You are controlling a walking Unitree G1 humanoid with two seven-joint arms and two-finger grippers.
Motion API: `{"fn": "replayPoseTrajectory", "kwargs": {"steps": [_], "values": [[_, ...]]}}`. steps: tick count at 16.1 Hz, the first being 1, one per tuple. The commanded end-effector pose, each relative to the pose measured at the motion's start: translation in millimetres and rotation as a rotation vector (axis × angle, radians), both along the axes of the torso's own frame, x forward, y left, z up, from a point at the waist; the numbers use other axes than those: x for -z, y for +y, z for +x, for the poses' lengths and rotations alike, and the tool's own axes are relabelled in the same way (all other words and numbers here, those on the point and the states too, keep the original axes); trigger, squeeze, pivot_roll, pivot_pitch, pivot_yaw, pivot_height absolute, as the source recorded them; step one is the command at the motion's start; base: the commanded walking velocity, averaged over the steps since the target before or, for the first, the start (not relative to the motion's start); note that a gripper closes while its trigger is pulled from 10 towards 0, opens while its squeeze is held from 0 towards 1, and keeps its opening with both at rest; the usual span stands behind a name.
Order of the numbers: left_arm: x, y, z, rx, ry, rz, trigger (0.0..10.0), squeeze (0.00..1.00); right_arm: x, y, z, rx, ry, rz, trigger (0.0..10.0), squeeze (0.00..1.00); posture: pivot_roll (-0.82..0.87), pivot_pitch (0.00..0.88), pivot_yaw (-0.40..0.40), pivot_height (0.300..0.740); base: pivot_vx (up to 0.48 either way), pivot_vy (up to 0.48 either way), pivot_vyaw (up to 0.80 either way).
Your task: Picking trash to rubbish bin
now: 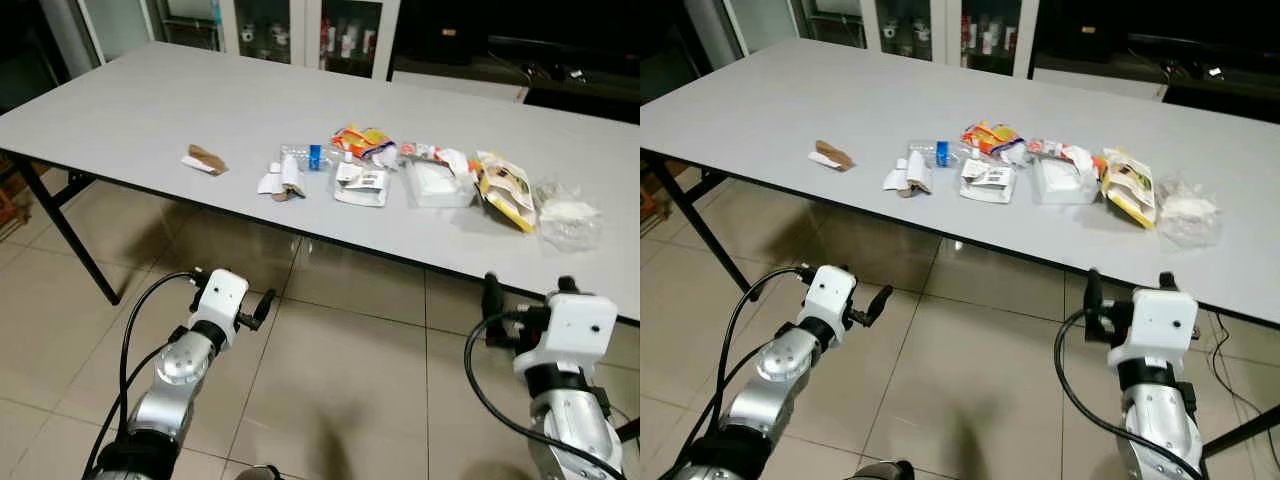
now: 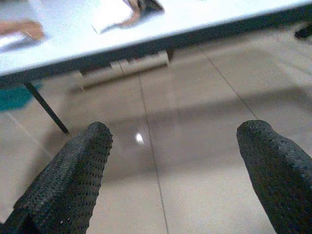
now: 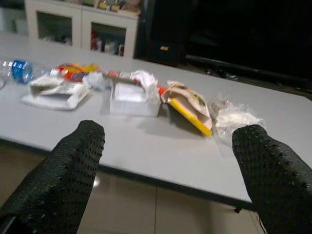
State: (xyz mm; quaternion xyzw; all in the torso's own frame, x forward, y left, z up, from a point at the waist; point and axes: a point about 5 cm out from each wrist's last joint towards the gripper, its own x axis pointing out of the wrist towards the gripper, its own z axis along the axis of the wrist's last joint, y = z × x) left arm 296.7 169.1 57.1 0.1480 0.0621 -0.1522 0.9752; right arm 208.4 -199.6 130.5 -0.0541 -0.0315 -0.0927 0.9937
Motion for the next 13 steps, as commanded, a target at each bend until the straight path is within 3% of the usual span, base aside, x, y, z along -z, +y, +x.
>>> {"fn": "replayPoseTrajectory", "kwargs": {"steps": [1, 5, 8, 10, 13], "values": [[-7, -1.1, 3.3, -0.012, -0.049, 0.002, 10.0, 0.00, 2, -3.6, 0.1, 0.041, 0.006, 0.022, 10.0, 0.00, 0.17, 0.045, -0.057, 0.740, 0.000, 0.000, 0.00], [-8, 7.6, -11.4, -0.004, -0.034, 0.024, 10.0, 0.00, -2, 5.5, 7.6, 0.014, -0.003, 0.012, 10.0, 0.00, 0.22, 0.103, -0.095, 0.740, 0.000, 0.000, 0.00], [-10, 16.7, -20.8, -0.061, -0.027, 0.020, 10.0, 0.00, -3, 12.3, 14.3, -0.038, 0.001, 0.011, 10.0, 0.00, 0.26, 0.131, -0.136, 0.740, 0.000, 0.000, 0.00], [-9, 15.5, -29.7, -0.087, -0.018, 0.011, 10.0, 0.00, -3, 13.1, 19.2, -0.044, 0.007, 0.020, 10.0, 0.00, 0.29, 0.153, -0.158, 0.740, 0.000, 0.000, 0.00], [-11, 4.1, -25.2, -0.103, 0.012, 0.009, 10.0, 0.00, -3, 3.5, 23.0, -0.004, 0.002, 0.022, 10.0, 0.00, 0.29, 0.160, -0.139, 0.740, 0.000, 0.000, 0.00]]}}
